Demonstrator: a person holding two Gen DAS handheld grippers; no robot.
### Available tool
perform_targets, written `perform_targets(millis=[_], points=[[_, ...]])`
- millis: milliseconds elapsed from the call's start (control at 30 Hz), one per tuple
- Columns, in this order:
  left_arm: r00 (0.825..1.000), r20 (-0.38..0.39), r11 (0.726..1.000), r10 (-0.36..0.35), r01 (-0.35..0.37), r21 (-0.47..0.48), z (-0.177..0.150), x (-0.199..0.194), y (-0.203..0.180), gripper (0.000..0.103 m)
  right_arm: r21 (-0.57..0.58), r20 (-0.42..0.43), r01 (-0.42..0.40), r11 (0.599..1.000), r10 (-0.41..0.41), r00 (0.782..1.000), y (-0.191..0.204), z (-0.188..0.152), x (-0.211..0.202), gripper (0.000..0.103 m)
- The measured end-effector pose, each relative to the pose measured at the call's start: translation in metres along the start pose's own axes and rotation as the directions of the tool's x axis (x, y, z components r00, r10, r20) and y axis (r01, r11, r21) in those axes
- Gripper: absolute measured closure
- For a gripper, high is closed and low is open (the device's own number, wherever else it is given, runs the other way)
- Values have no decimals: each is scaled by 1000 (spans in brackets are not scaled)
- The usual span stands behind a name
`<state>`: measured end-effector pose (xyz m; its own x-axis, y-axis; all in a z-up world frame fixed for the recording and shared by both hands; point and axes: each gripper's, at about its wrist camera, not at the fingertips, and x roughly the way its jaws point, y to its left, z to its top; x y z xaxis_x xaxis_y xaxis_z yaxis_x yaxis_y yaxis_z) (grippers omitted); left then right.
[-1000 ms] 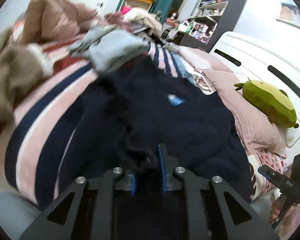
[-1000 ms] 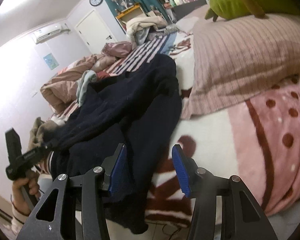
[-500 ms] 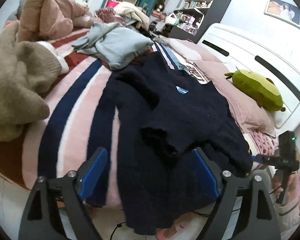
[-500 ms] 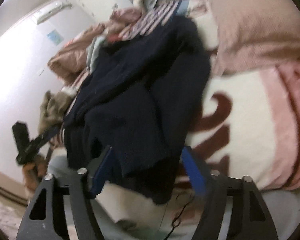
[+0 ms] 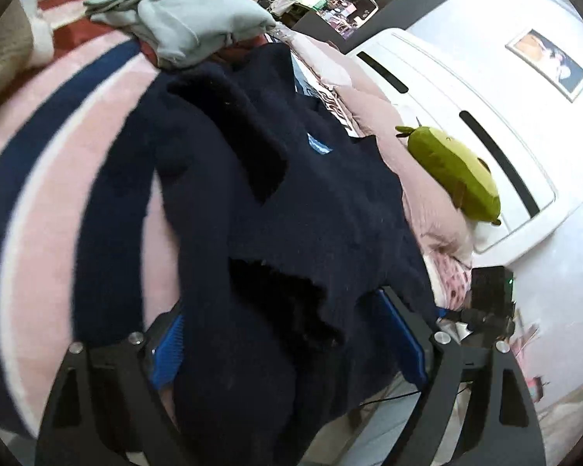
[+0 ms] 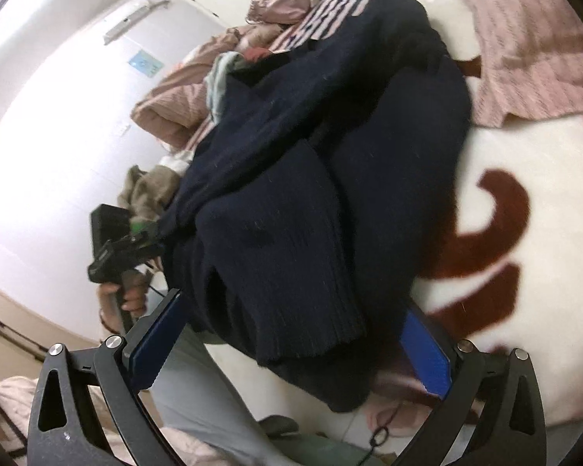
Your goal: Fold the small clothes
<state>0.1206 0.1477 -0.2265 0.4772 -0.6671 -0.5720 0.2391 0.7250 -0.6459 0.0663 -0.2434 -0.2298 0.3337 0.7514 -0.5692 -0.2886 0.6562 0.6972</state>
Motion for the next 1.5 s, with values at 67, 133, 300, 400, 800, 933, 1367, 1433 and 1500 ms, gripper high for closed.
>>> perform_targets(millis=[67,133,300,400,800,933,1367,1433,1500], points=[[1000,-7,1000,15,-14,11,0,5,-4,18,-11,16,5,1000,-5,1000,4,3,4,3],[999,-15,998,48,-48,33,1,9,-13,18,-36,24,31,999,-30,999,9,5,9,24],[990,-31,990,137,-135,51,-3,16,-23,64,-11,41,53,999,-52,998,4,17,28,86],[995,-30,995,98,-97,29,-6,12,-25,77,23,87,-20,1000,18,996,1,19,25,88],[997,75,993,37,-45,112,-33,-52,-74,92,-12,214,-130,991,129,968,37,-2,-46,92],[995,100,989,-20,5,147,-41,-76,-97,91,-63,239,-130,990,141,961,59,-13,-67,92],[968,245,961,52,-115,251,11,-96,-139,92,-136,282,-53,989,90,955,89,31,-88,93],[959,265,951,103,-173,256,37,-86,-137,92,-140,300,10,990,33,953,86,61,-86,93],[950,273,942,151,-222,251,66,-68,-127,92,-118,300,44,992,-7,954,76,89,-77,93]])
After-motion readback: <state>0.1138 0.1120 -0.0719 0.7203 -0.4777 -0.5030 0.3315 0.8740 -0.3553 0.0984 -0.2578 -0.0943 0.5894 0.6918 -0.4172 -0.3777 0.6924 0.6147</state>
